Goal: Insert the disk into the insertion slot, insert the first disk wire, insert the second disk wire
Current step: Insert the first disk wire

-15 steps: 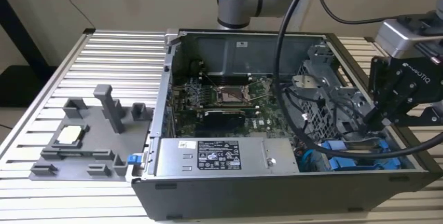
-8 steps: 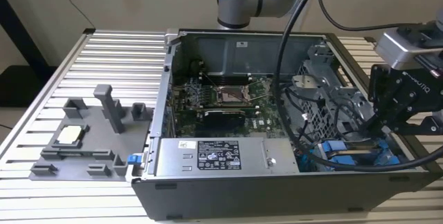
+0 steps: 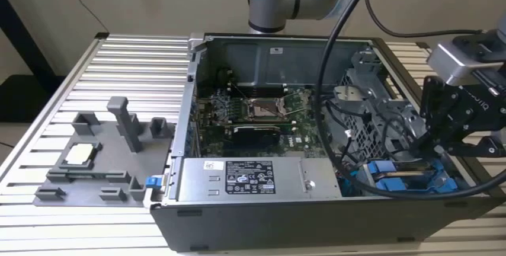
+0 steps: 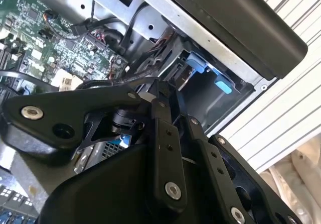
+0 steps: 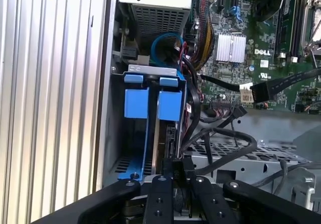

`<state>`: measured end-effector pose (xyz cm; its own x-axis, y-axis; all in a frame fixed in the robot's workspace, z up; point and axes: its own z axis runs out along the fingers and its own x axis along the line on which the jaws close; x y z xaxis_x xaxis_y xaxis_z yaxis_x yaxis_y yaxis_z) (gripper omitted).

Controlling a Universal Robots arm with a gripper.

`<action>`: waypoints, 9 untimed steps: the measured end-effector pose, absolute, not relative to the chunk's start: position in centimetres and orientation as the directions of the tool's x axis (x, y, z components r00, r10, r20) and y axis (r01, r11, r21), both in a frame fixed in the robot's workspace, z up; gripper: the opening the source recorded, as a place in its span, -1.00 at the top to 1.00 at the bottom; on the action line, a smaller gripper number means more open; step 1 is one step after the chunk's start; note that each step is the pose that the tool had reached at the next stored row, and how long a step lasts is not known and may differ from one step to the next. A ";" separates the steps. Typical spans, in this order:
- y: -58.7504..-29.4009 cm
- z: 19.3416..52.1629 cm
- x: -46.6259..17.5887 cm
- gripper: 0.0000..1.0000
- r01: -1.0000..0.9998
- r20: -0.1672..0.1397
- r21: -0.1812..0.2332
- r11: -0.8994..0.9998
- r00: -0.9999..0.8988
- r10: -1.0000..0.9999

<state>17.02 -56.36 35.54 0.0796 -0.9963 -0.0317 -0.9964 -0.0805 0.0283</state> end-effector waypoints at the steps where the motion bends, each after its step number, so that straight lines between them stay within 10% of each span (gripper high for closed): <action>1: -56.4 35.5 17.1 0.62 -0.997 -0.032 0.028 -0.078 0.077 -0.996; 9: -56.4 35.0 17.4 0.62 -0.998 -0.032 0.029 -0.061 0.061 -0.998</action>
<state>17.35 -56.41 34.99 0.0605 -0.9977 -0.0320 -0.9977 -0.0615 0.0285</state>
